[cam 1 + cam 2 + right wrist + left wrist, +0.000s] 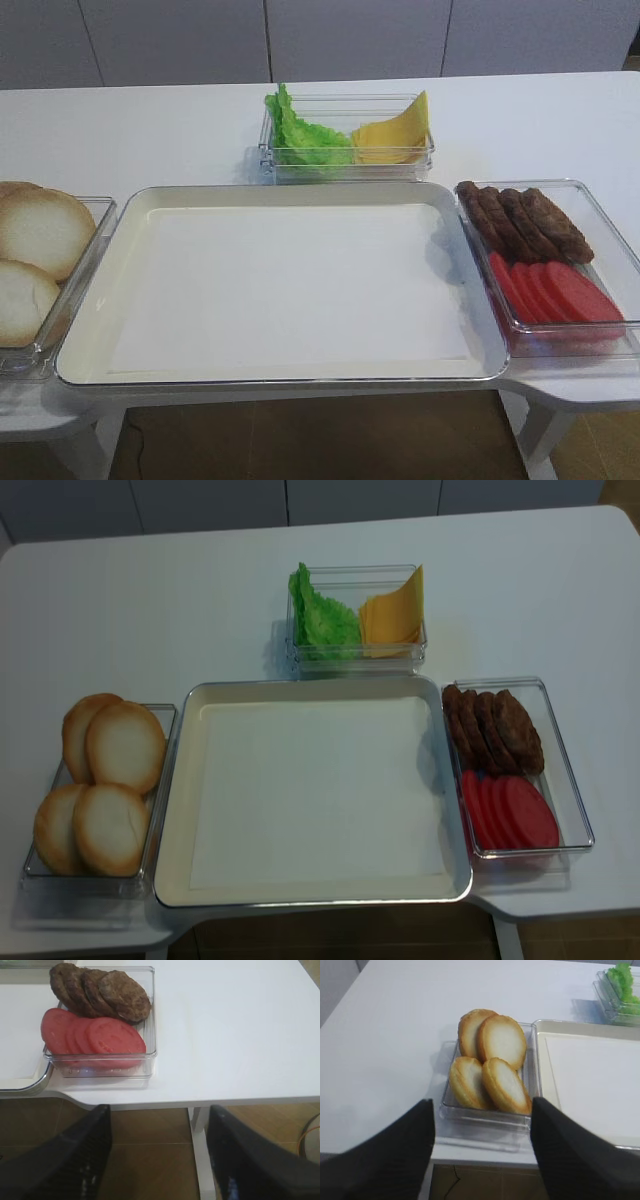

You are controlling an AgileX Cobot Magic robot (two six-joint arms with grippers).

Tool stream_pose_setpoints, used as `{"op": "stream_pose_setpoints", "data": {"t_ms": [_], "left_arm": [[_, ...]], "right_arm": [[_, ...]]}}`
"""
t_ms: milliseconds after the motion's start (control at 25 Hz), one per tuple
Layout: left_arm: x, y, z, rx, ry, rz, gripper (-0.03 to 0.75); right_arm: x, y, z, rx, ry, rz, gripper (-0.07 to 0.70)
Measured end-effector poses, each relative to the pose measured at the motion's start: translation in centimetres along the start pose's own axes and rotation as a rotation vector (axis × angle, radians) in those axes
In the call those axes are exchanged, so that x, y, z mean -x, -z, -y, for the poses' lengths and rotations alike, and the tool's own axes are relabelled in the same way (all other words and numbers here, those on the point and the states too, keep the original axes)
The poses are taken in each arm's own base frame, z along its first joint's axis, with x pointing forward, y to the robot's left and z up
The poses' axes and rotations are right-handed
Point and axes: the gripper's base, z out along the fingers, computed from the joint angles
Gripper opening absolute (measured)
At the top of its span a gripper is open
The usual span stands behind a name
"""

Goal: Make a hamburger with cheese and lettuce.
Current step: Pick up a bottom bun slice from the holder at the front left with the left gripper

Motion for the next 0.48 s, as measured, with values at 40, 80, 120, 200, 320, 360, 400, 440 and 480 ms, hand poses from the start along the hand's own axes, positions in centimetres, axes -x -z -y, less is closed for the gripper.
{"op": "stream_pose_setpoints", "data": {"t_ms": [40,80,120,200,320,360,400,440,480], "left_arm": [[0.8,-0.2,0.1,0.007,-0.001,0.001,0.447],[2.6,-1.4,0.4,0.019,-0.011,-0.026,0.444],[3.5,-2.0,0.6,0.021,-0.013,-0.036,0.443],[4.3,-2.7,0.8,0.022,-0.016,-0.051,0.442],[7.5,-5.9,1.5,0.034,-0.027,-0.142,0.442],[8.5,-6.9,1.7,0.038,-0.029,-0.171,0.442],[9.6,-8.1,2.0,0.044,-0.034,-0.205,0.442],[10.7,-9.5,2.3,0.05,-0.043,-0.236,0.442],[11.6,-10.7,2.5,0.052,-0.052,-0.262,0.442]], "right_arm": [[0.0,0.0,0.0,0.0,0.0,0.0,0.474],[0.0,0.0,0.0,0.0,0.0,0.0,0.474],[0.0,0.0,0.0,0.0,0.0,0.0,0.474],[0.0,0.0,0.0,0.0,0.0,0.0,0.474],[0.0,0.0,0.0,0.0,0.0,0.0,0.474],[0.0,0.0,0.0,0.0,0.0,0.0,0.474],[0.0,0.0,0.0,0.0,0.0,0.0,0.474],[0.0,0.0,0.0,0.0,0.0,0.0,0.474],[0.0,0.0,0.0,0.0,0.0,0.0,0.474]]}}
